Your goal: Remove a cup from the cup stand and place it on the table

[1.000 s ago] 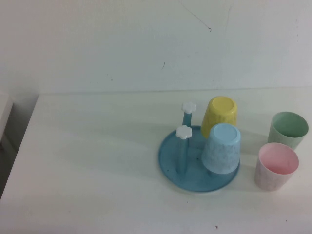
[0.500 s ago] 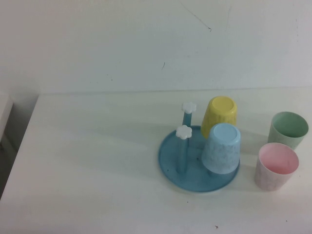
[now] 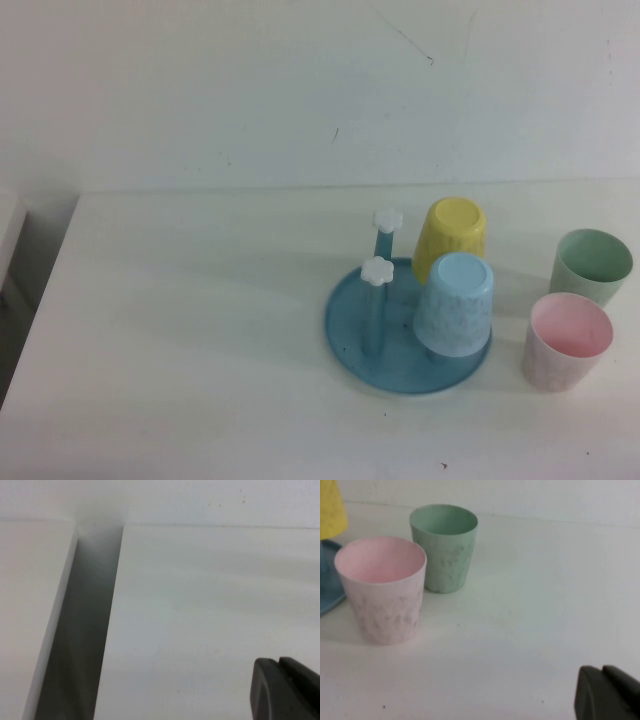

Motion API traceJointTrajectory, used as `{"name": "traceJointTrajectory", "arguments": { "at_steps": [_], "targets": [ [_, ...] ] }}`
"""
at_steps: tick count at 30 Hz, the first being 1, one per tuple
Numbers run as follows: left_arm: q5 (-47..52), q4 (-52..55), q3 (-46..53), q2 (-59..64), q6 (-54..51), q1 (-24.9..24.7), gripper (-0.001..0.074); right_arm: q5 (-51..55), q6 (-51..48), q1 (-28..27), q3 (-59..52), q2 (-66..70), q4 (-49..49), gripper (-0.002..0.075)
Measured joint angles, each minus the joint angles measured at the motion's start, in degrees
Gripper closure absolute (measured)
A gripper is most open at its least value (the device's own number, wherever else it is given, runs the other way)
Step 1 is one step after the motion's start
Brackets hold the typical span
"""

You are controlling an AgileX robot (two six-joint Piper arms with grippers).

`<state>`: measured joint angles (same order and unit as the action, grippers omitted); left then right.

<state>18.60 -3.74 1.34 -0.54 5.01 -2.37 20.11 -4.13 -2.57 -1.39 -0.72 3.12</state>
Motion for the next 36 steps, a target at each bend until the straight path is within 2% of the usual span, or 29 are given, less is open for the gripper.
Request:
{"name": "traceJointTrajectory", "arguments": {
  "at_steps": [5, 13, 16, 19, 24, 28, 31, 36],
  "targets": [
    [-7.4, 0.0, 0.24, 0.0, -0.13, 0.0, 0.0738, -9.13, 0.0, 0.0, -0.14, 0.0, 0.17, 0.0729],
    [-30.18, 0.0, 0.24, 0.0, -0.13, 0.0, 0.0738, -39.2, 0.0, 0.0, -0.14, 0.0, 0.26, 0.0729],
    [-34.36, 0.0, 0.24, 0.0, -0.13, 0.0, 0.0738, -48.1, 0.12, 0.0, -0.14, 0.0, 0.26, 0.0729],
    [-35.78, 0.0, 0.24, 0.0, -0.13, 0.0, 0.0738, -52.49, 1.72, 0.0, -0.14, 0.0, 0.26, 0.0729],
    [-38.05, -0.6, 0.24, 0.0, 1.09, 0.0, 0.0738, -52.53, 2.54, 0.0, -0.14, 0.0, 0.26, 0.0729],
    [-37.73, -3.26, 0.24, 0.0, 8.25, 0.0, 0.0738, -50.84, 2.67, 0.0, 0.03, 0.0, 2.59, 0.0729],
    [-30.69, -2.33, -0.97, 0.0, 10.37, 0.0, 0.0738, -41.65, 4.13, 0.0, 3.86, 0.0, 8.51, 0.0729],
    [-19.25, -0.25, -9.15, 2.59, 11.81, 0.0, 0.0738, -24.5, 11.1, 0.0, 12.81, 1.96, 14.69, 0.0729]
  ]
}}
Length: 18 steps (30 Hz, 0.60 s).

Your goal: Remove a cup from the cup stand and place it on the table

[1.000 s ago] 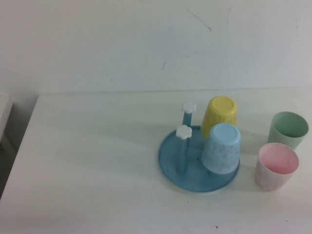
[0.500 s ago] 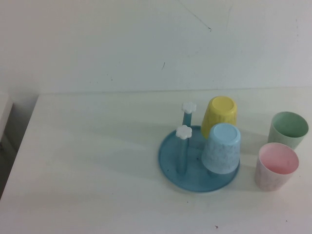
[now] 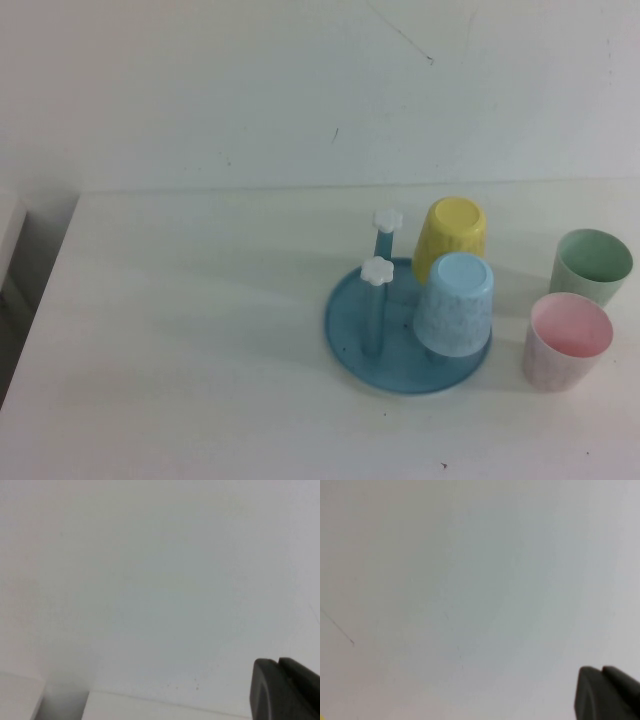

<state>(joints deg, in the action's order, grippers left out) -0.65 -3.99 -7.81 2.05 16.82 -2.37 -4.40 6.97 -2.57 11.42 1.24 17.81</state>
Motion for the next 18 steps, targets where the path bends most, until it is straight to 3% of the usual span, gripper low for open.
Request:
{"name": "traceJointTrajectory", "arguments": {
  "at_steps": [6, 9, 18],
  "targets": [
    [9.86, 4.58, -10.21, 8.98, -2.6, -0.22, 0.0738, 18.2, 3.31, 0.0, 10.53, 9.89, -0.23, 0.0729],
    [15.99, 4.99, -14.18, 14.29, -5.99, -1.43, 0.0738, 25.76, -0.81, 0.0, 15.36, 16.36, -4.25, 0.0729],
    [23.45, -2.58, -16.44, 28.29, -20.72, -5.78, 0.0738, 46.24, -37.46, 0.0, 26.84, 38.06, -36.42, 0.0729]
  ]
}}
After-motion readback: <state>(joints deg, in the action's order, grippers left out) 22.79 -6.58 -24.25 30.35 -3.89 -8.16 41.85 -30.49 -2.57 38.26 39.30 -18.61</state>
